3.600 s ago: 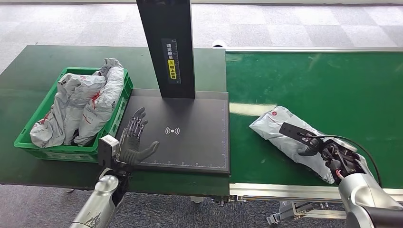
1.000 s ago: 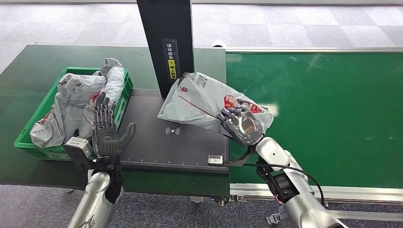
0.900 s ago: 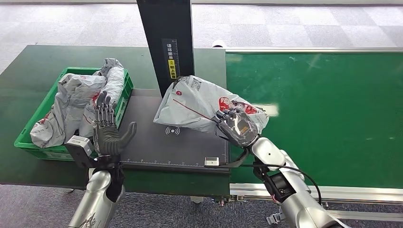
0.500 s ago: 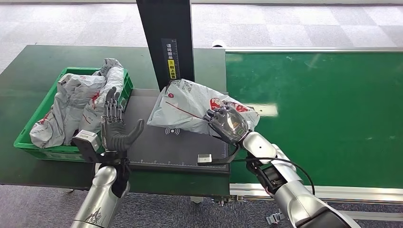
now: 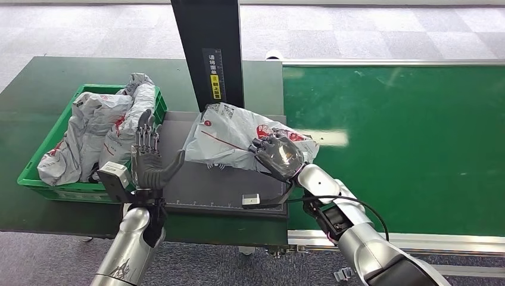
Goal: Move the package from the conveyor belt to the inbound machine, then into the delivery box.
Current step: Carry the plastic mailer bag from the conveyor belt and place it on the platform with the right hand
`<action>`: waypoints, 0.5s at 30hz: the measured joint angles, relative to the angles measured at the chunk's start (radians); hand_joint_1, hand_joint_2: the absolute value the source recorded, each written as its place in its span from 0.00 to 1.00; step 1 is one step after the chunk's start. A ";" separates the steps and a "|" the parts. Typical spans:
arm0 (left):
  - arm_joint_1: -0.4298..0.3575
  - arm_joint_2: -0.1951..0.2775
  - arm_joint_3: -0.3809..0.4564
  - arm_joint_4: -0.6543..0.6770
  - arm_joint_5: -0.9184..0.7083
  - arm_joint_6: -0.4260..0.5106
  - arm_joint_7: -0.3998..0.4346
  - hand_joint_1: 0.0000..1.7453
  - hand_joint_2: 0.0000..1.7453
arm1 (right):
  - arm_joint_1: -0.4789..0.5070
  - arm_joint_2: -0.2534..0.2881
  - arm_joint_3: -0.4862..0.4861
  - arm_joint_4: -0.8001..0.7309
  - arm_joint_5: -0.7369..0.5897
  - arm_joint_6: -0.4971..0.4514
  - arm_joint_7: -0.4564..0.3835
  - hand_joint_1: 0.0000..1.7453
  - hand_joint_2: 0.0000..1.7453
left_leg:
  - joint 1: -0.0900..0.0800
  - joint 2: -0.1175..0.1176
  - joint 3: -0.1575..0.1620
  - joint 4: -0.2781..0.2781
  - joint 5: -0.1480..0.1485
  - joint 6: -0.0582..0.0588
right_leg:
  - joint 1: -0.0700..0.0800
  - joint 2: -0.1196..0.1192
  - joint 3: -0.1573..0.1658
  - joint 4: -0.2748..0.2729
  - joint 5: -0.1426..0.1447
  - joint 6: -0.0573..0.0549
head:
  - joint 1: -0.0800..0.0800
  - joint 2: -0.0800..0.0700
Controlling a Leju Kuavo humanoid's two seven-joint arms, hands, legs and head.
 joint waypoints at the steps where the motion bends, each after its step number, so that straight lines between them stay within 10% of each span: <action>1: 0.000 0.000 0.000 0.001 0.000 0.000 0.000 0.00 1.00 | 0.000 0.000 0.001 0.001 0.000 0.000 0.000 1.00 1.00 | 0.000 0.000 0.000 0.000 0.000 0.000 | 0.000 0.000 0.000 0.000 0.000 0.000 | 0.000 0.000; 13: -0.027 -0.004 -0.018 0.023 -0.001 -0.020 0.000 0.00 1.00 | 0.002 0.025 0.026 0.036 -0.026 0.046 -0.081 1.00 1.00 | 0.000 0.000 0.000 0.000 0.000 0.000 | 0.000 0.000 0.000 0.000 0.000 0.000 | 0.000 0.000; 14: -0.033 -0.005 -0.022 0.028 -0.002 -0.021 0.000 0.00 1.00 | 0.005 0.031 0.036 0.043 -0.019 0.059 -0.083 0.95 1.00 | 0.000 0.000 0.000 0.000 0.000 0.000 | 0.000 0.000 0.000 0.000 0.000 0.000 | 0.000 0.000; 15: -0.037 -0.006 -0.025 0.032 -0.001 -0.021 0.000 0.00 1.00 | 0.008 0.037 0.047 0.050 -0.013 0.073 -0.080 0.70 1.00 | 0.000 0.000 0.000 0.000 0.000 0.000 | 0.000 0.000 0.000 0.000 0.000 0.000 | 0.000 0.000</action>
